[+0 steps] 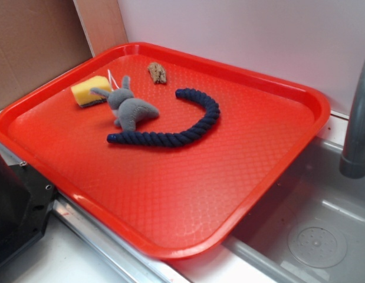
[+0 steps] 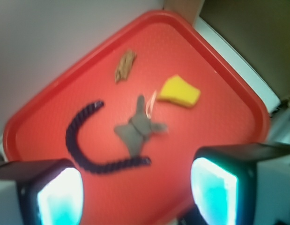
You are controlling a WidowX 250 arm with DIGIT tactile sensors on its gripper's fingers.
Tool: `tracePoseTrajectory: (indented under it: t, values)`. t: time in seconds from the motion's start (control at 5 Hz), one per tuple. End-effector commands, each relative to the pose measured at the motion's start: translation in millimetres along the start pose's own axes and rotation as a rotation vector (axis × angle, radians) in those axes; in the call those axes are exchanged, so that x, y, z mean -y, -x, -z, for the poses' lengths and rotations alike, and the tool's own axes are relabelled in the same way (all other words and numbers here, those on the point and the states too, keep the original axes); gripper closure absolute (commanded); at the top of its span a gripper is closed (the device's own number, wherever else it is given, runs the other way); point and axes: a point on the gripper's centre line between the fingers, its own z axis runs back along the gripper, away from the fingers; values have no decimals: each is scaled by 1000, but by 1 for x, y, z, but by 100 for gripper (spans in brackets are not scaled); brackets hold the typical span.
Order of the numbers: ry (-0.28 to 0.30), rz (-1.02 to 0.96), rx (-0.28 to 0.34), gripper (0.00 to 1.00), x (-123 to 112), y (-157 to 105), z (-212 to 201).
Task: Grab the wood chip.
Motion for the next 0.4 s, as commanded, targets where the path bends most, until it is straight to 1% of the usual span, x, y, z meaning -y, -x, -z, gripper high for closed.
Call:
tracePoseTrajectory:
  t: [0.0,0.2]
  values:
    - [29,-192,130,0,-1,-51,39]
    - [5,-248,157,0,-4,-66,62]
